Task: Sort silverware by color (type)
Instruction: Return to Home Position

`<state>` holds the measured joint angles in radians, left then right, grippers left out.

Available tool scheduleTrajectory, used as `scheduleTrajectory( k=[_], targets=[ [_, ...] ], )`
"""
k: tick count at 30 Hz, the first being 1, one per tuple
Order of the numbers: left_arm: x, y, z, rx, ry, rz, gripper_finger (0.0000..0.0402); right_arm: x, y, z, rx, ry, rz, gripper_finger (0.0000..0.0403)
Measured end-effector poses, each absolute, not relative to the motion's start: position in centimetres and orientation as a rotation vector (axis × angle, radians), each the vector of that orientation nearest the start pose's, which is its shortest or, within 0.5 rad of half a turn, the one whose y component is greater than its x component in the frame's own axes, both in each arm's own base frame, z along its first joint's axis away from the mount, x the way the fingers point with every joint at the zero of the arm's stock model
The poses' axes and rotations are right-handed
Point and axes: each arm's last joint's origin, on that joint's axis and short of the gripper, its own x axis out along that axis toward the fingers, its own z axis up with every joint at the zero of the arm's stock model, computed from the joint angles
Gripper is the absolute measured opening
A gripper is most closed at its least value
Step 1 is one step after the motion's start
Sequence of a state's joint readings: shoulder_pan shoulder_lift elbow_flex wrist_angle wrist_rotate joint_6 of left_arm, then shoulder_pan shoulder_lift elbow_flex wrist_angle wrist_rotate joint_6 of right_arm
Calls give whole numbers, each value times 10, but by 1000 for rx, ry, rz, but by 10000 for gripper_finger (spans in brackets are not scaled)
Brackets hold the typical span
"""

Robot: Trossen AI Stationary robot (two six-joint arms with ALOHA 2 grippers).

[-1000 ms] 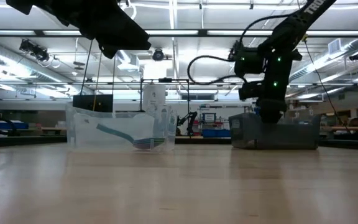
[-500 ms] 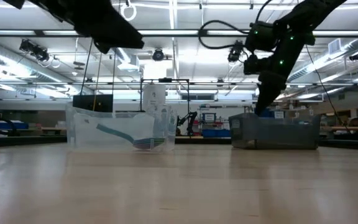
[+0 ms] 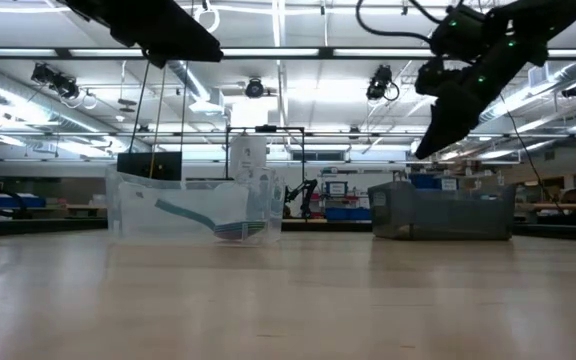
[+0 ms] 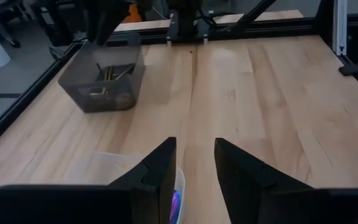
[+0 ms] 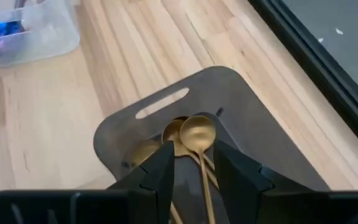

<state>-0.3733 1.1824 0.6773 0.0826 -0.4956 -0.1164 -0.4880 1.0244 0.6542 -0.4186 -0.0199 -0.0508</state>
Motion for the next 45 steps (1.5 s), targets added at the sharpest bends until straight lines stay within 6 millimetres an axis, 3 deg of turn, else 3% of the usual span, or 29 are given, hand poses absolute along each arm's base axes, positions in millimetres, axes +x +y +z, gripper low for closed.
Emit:
scheduleTrajectory(
  k=[4, 12, 18, 26, 34, 41, 45],
  targets=[
    [232, -76, 249, 81, 363, 136, 118, 167, -88, 225, 161, 701, -440, 122],
    [201, -63, 265, 85, 291, 156, 118, 151, -76, 223, 192, 445, -399, 122],
    [170, -49, 259, 48, 226, 182, 118, 142, -65, 226, 235, 233, -327, 122],
    [133, -33, 242, -14, 127, 285, 118, 132, -55, 235, 245, 107, -288, 122],
    [117, -25, 210, -52, 101, 337, 118, 128, -48, 229, 234, 39, -251, 122],
    [103, -19, 210, -56, 84, 343, 118, 118, -44, 208, 264, -60, -252, 121],
    [94, -15, 210, -52, 76, 365, 118, 108, -40, 209, 267, -100, -247, 121]
  ],
)
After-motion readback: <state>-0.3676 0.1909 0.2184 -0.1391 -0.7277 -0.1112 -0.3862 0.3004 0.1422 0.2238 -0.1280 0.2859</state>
